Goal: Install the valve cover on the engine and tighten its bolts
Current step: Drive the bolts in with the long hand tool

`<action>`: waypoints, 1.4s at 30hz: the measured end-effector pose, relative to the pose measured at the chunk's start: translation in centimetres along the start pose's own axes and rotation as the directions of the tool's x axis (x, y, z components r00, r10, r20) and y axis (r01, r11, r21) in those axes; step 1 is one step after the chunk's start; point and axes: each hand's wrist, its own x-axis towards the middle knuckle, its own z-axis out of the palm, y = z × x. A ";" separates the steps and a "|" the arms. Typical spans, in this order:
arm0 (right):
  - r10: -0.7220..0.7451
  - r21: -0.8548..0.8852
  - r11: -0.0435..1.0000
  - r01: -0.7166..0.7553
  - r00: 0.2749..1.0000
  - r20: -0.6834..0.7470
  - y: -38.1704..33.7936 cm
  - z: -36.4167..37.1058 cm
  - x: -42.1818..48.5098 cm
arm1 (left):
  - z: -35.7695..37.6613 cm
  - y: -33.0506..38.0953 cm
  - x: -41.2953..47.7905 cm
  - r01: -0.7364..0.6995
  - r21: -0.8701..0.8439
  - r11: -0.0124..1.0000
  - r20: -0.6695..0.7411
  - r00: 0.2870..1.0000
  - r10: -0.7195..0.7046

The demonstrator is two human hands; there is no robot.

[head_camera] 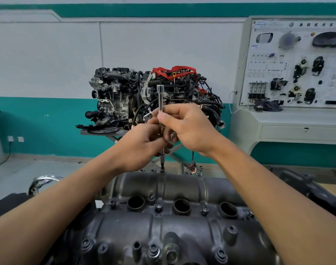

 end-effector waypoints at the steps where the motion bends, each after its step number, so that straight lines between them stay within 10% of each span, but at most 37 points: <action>1: -0.013 -0.020 1.000 0.012 0.999 -0.032 0.1 0.1 0.0 | 0.1 0.0 0.0 -0.010 0.053 0.999 0.000 1.000 0.010; 5: 0.000 -0.056 0.998 -0.011 0.980 -0.201 0.5 -0.2 0.2 | -0.1 -0.3 0.2 -0.008 0.033 0.999 -0.148 0.989 0.013; 11: -0.009 -0.065 0.998 0.009 1.000 -0.009 0.1 -0.3 0.1 | -0.3 -0.2 -0.1 -0.067 0.011 0.998 0.016 0.998 0.066; 17: -0.033 -0.078 0.997 0.014 0.970 -0.241 0.6 0.0 0.1 | 0.0 -0.3 0.0 -0.049 0.011 0.999 -0.077 0.996 0.049; 24: -0.042 0.002 0.999 0.042 0.999 0.027 0.2 -0.4 0.1 | -0.5 -0.6 0.1 -0.053 -0.082 0.995 0.005 0.999 0.054; 33: 0.008 -0.090 0.995 -0.037 0.952 -0.305 0.8 0.6 0.2 | 0.0 -0.3 0.1 -0.070 0.023 0.997 -0.058 0.996 0.071; 42: -0.019 -0.020 1.000 0.018 0.999 -0.036 0.0 -0.5 0.0 | -0.2 -0.4 0.1 -0.112 0.044 0.993 -0.076 0.990 0.115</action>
